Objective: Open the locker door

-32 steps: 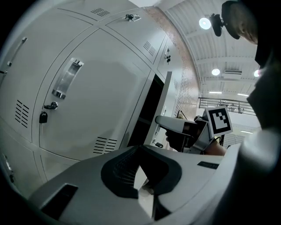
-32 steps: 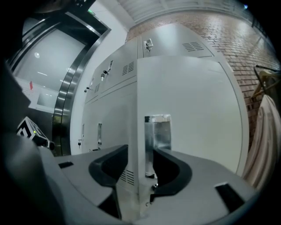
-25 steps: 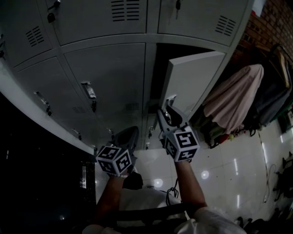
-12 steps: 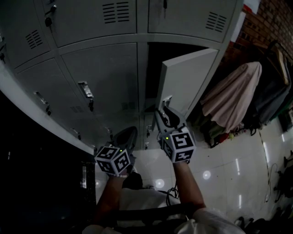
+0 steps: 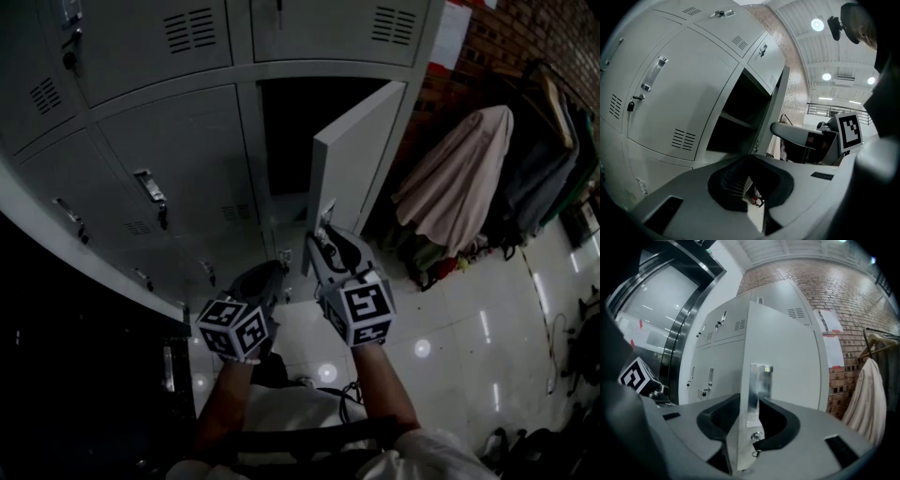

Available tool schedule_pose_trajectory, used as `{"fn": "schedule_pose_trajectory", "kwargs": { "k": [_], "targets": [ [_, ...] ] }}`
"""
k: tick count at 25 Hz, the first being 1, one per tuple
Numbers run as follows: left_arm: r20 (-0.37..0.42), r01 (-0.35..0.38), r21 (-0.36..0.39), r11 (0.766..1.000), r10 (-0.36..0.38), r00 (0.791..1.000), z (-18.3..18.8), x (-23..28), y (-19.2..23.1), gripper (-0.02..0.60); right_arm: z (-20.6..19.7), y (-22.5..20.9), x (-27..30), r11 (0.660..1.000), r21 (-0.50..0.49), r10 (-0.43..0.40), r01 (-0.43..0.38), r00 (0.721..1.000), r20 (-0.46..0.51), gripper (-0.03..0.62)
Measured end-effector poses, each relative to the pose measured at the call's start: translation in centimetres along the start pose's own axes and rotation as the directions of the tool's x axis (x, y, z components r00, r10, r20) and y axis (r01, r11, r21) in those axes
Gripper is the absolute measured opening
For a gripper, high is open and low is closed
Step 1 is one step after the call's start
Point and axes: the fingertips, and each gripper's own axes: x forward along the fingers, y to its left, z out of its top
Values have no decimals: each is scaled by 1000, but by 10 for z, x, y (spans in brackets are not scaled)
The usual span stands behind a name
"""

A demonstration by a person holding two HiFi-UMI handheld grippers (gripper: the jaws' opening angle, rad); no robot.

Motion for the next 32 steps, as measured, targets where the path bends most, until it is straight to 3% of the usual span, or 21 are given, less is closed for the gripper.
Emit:
{"fn": "schedule_pose_trajectory", "kwargs": {
  "k": [12,19,32],
  "targets": [
    [-68,111,34,993,-108,992,-26,24,-61,-3,-7,-40,-81,995,17,-98,98,995,6,141],
    [-92,147,60,987,-142,986,-32,32,-88,-3,-15,-73,-121,985,100,-141,138,990,28,65],
    [-118,169,86,982,-158,980,-39,36,-105,-3,-32,-179,-174,923,243,-318,297,947,51,54]
  ]
}}
